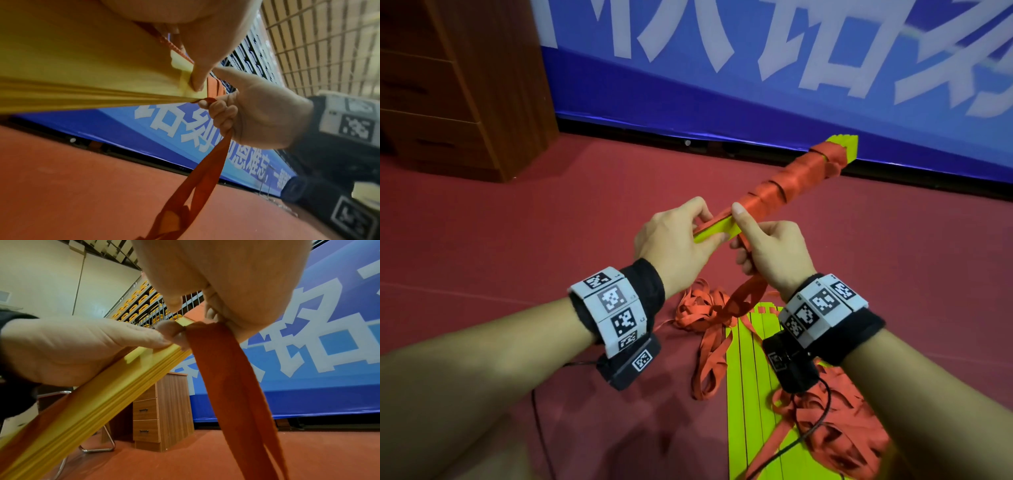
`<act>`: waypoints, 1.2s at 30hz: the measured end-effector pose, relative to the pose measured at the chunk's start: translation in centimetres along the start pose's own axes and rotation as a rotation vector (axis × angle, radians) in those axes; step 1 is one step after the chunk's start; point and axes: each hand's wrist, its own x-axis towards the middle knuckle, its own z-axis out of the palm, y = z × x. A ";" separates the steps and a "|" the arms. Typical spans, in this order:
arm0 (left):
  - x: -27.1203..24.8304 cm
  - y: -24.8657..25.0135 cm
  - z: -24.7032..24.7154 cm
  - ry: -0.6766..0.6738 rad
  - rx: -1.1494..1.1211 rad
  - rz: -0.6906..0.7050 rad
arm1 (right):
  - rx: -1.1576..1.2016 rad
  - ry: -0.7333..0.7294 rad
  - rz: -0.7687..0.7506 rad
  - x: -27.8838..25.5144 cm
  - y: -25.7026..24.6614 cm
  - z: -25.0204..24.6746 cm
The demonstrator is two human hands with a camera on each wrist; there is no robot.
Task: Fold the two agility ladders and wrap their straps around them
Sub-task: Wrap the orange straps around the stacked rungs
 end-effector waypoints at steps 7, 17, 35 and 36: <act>-1.0 0.4 0.1 -0.034 -0.010 0.020 | 0.024 0.024 0.031 0.1 0.2 -0.1; 0.1 -0.5 -0.2 -0.218 -0.358 -0.023 | 0.050 0.006 -0.038 -0.1 0.4 -1.0; 0.5 -1.2 -0.5 -0.539 -0.815 -0.373 | 0.115 -0.181 -0.141 -0.1 0.3 -1.4; 0.5 -1.3 -0.5 -0.519 -0.826 -0.371 | 0.112 -0.184 -0.138 0.0 0.4 -1.4</act>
